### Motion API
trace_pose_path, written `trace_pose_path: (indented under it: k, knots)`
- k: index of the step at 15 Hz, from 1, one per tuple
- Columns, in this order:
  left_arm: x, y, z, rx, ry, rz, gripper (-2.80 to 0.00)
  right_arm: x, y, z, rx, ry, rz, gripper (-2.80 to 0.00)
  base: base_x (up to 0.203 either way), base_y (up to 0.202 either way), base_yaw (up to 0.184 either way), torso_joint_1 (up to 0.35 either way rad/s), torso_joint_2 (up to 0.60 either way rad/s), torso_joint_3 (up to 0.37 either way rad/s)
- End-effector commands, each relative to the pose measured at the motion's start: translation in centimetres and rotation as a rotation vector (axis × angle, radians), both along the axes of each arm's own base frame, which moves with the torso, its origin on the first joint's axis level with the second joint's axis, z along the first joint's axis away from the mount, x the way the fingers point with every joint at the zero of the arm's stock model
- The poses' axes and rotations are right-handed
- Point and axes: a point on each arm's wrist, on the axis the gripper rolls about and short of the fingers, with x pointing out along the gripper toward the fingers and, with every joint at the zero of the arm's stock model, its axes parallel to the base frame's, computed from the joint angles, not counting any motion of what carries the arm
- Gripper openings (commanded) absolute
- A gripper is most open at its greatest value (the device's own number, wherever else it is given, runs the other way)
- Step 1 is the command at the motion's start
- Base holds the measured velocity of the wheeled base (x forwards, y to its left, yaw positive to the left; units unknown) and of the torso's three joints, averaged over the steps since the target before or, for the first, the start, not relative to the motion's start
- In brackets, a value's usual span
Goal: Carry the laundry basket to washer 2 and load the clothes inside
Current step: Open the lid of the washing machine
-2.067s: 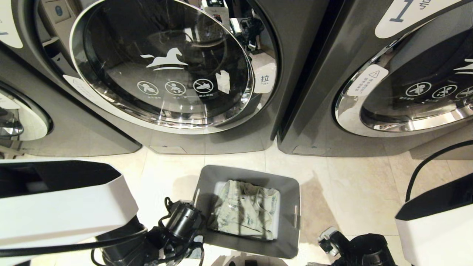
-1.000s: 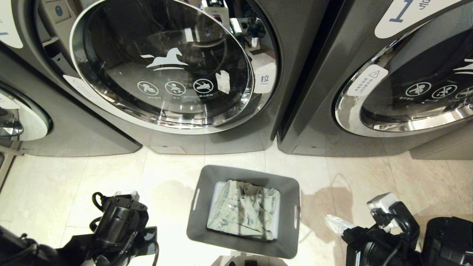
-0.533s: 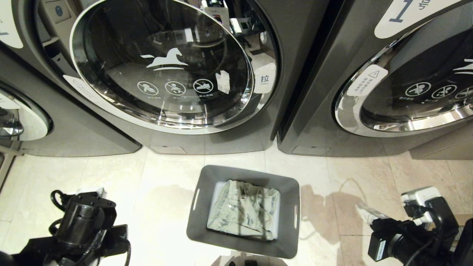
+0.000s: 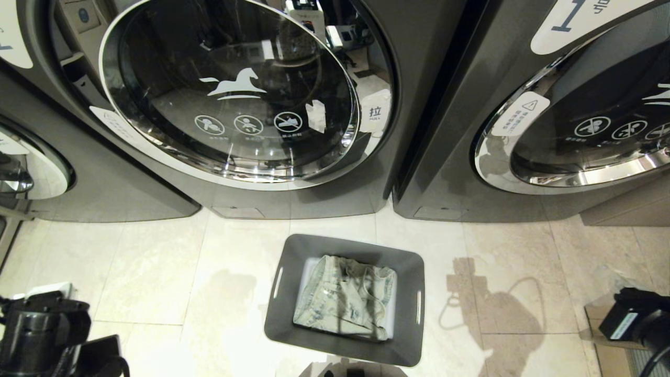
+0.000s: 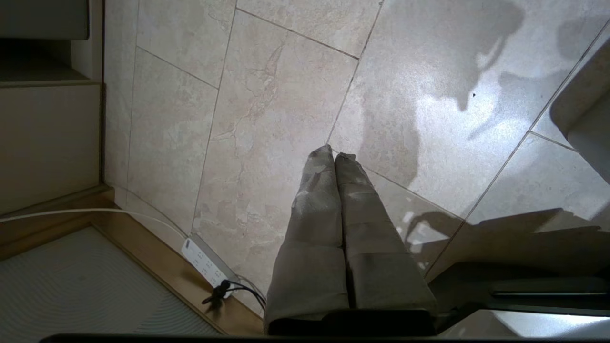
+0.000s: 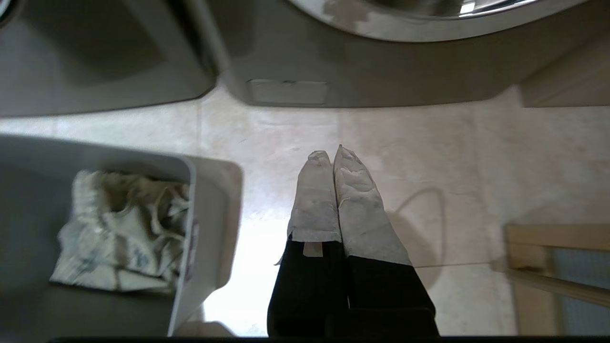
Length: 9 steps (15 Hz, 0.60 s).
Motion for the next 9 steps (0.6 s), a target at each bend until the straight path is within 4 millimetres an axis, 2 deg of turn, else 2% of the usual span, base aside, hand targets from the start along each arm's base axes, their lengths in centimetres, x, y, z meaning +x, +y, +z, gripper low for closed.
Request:
trace_pose_path:
  k: [1,4,9]
  knots:
    - [-2.5,0.8,1.6,-0.019,-0.115,0.026,-2.8,-3.2,-1.6,0.5,0.014,-0.084,-0.069,-2.8,0.0,0.0,0.0,0.0,0.0,0.0]
    - [-5.7,1.6,2.1,-0.025,-0.153,0.052,-2.8,-7.0,-2.8,-0.3,-0.01,-0.08,-0.154,-2.8,0.0,0.0,0.0,0.0,0.0,0.0]
    - [-9.9,2.3,0.1,0.005,-0.181,0.033,-2.8,-10.1,-3.0,-2.8,-0.157,0.031,-0.075,-2.8,0.0,0.0,0.0,0.0,0.0,0.0]
